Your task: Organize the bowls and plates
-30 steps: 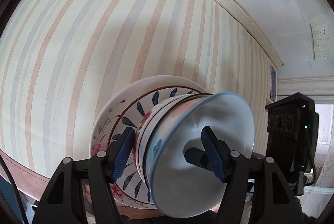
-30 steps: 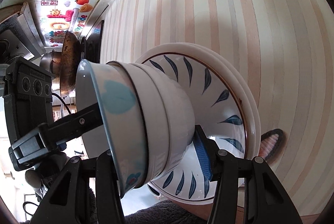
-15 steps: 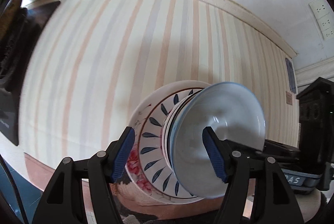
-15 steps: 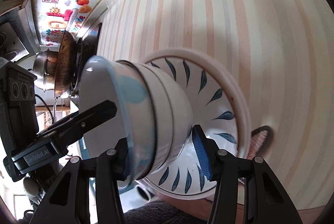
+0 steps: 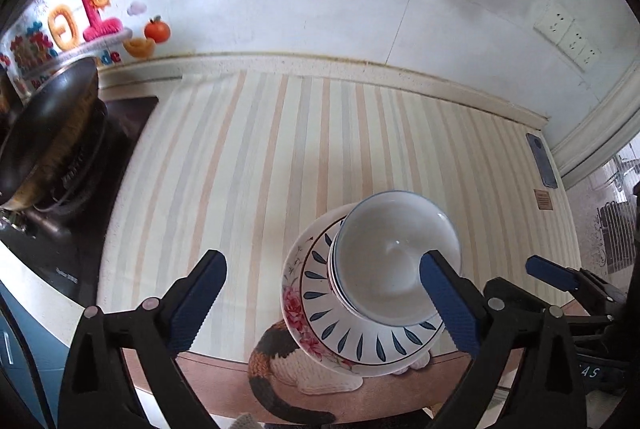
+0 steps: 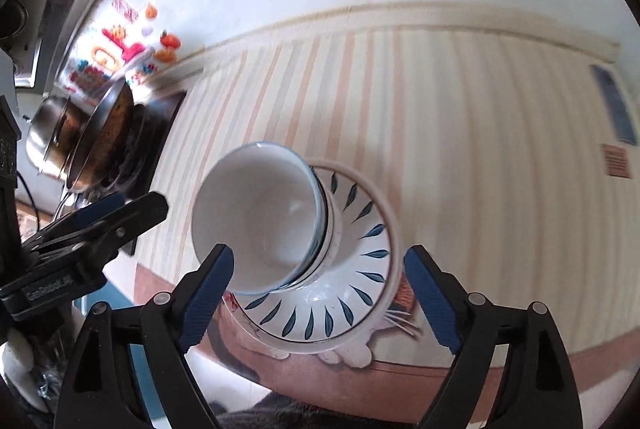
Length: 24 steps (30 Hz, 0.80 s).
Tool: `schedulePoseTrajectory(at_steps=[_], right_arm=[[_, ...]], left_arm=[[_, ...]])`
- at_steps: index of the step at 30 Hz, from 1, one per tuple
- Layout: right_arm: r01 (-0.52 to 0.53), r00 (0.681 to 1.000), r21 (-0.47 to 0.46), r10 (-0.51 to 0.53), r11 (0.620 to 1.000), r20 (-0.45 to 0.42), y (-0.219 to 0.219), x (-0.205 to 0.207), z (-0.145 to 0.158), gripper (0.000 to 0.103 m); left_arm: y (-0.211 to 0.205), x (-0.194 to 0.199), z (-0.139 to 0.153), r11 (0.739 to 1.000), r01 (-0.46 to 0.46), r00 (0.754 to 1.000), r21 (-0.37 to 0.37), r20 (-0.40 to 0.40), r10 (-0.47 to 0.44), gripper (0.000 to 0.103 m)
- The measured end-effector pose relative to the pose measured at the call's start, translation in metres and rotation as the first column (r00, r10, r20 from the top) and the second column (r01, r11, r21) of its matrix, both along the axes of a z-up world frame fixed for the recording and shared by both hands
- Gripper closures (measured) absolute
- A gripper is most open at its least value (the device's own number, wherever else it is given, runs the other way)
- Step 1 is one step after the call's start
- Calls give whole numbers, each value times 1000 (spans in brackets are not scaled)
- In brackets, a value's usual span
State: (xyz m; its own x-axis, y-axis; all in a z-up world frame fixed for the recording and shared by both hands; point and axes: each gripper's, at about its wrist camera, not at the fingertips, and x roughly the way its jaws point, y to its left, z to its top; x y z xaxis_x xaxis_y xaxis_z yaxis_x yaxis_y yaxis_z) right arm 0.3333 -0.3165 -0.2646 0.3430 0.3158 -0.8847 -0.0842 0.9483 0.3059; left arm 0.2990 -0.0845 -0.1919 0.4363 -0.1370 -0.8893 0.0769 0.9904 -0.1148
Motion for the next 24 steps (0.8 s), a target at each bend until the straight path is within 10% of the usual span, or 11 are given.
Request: schedulePoseTrajectory(at_steps=[24], right_arm=[[115,920,-98,-69,989,385,-24,-189,170,8]], left_arm=[[-15,-176,125,997,-63,956,52,290,45,4]])
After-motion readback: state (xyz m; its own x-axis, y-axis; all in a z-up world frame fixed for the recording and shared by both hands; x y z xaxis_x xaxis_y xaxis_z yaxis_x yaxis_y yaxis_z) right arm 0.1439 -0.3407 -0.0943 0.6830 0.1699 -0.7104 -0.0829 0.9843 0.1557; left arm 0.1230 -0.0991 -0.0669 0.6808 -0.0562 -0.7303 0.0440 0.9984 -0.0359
